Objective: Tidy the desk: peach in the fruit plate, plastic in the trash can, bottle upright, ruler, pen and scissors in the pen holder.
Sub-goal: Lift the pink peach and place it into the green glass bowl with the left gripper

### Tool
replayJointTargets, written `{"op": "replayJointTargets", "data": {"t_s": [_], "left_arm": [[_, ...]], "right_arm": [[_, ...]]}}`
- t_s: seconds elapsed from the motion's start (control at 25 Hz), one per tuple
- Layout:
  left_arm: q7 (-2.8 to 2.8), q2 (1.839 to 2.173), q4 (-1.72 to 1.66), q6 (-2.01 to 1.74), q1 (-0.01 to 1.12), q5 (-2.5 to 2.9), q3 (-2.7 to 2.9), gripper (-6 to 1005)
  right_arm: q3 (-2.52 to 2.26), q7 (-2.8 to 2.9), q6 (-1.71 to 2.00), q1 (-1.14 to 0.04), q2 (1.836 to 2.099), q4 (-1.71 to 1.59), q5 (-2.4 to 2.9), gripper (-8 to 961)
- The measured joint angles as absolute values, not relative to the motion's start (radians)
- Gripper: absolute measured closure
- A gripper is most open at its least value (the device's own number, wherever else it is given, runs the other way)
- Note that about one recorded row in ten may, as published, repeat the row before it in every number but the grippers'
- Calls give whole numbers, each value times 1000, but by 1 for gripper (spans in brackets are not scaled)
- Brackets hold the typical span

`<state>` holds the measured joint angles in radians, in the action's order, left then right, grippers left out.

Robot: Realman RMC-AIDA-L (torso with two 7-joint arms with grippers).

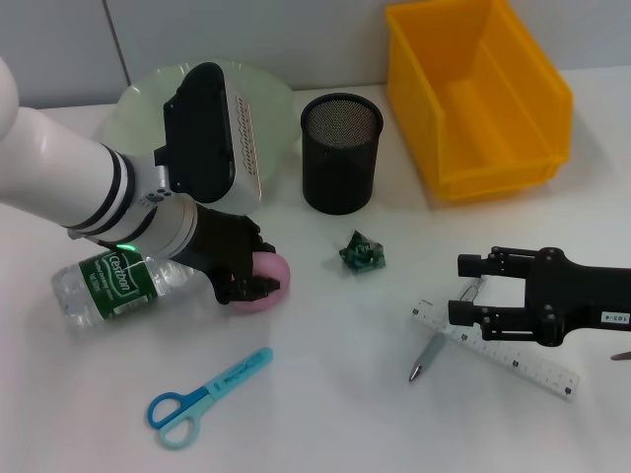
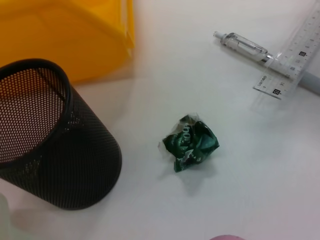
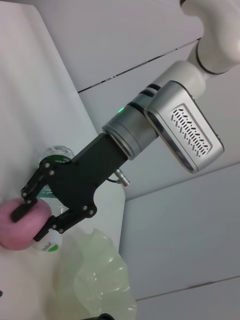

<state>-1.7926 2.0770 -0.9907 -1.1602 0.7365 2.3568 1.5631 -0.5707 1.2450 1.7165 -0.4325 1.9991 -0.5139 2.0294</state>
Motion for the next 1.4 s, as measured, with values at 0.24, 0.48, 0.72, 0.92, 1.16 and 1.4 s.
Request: {"op": "replayJointTargets", "data": {"t_s": [0.24, 0.48, 0.72, 0.92, 1.16, 1.4], "left_arm": [[-1841, 2076, -1020, -1175, 733, 2329, 1543, 602], [-1832, 2068, -1047, -1232, 701, 2121, 1386, 675], [-1816, 2071, -1029, -1120, 658, 1993, 1268, 731], [-1755, 2075, -897, -768, 645, 1783, 1282, 763], [-1702, 2076, -728, -504, 702, 1652, 1349, 797], [-1704, 2079, -640, -353, 731, 1612, 1430, 831]], "right_arm": [[-571, 1245, 1716, -433, 2000, -512, 2029, 214], [-571, 1247, 1716, -433, 2000, -514, 2029, 214], [-571, 1249, 1716, -433, 2000, -514, 2029, 214], [-571, 1249, 1716, -433, 2006, -514, 2029, 215], [-571, 1250, 1717, -434, 2008, -514, 2029, 215], [-575, 1250, 1718, -433, 2008, -514, 2030, 215]]}}
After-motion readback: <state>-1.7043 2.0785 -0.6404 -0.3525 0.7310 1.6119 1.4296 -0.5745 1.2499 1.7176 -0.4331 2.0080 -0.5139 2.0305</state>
